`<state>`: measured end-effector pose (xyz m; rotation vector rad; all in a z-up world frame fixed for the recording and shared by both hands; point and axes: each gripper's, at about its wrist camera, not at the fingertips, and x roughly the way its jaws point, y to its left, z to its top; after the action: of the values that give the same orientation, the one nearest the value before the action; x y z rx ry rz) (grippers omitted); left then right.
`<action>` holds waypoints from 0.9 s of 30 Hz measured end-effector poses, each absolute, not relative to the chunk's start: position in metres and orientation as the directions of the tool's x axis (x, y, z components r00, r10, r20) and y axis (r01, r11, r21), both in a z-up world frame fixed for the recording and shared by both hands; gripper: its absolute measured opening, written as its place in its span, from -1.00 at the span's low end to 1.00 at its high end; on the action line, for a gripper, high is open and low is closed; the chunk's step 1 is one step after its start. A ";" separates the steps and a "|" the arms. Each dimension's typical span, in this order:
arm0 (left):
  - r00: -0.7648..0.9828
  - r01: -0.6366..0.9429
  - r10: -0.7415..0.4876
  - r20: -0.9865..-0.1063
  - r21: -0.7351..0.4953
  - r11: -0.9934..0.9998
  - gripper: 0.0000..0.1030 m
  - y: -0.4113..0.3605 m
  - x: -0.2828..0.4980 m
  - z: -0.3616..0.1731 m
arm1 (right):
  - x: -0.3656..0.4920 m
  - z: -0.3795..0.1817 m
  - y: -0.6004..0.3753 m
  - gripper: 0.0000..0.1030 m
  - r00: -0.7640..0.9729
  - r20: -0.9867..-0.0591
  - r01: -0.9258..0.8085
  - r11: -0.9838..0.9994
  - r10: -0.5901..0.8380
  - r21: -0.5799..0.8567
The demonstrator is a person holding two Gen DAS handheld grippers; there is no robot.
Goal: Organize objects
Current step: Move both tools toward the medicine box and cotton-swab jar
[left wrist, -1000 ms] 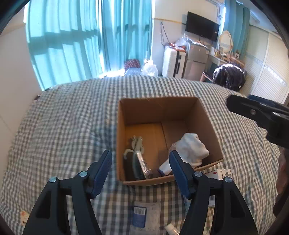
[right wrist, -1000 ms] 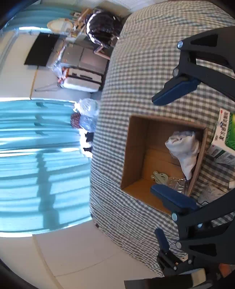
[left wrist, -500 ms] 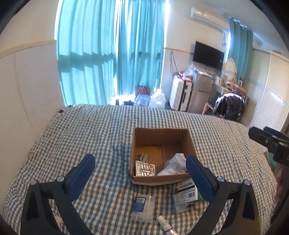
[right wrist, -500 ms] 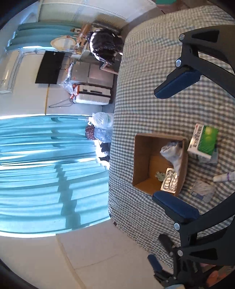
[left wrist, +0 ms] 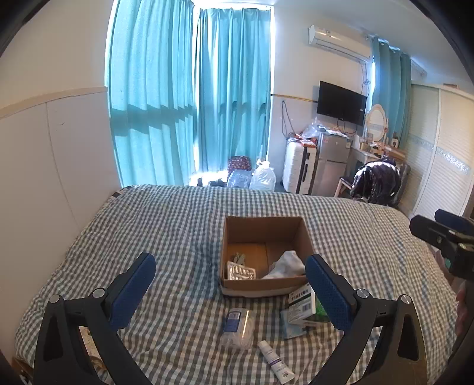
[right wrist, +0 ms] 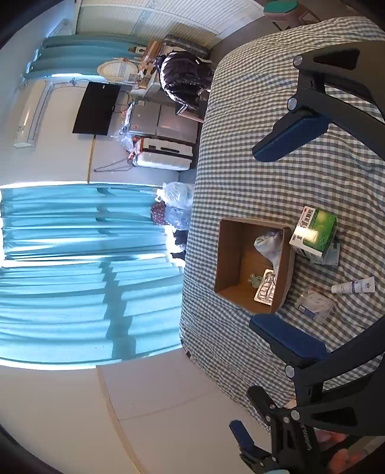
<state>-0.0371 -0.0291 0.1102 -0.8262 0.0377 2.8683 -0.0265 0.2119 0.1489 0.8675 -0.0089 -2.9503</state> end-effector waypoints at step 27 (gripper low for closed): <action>-0.654 -0.117 0.085 -0.752 -0.010 -0.993 1.00 -0.003 -0.100 -0.102 | -0.118 -0.084 0.233 1.00 -0.552 -0.831 -0.001 -0.997 -0.068 0.082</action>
<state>-0.0997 -0.0026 -0.1017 -1.2511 0.0590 2.7597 -0.1182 0.2326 -0.0836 1.4677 -0.1133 -2.7323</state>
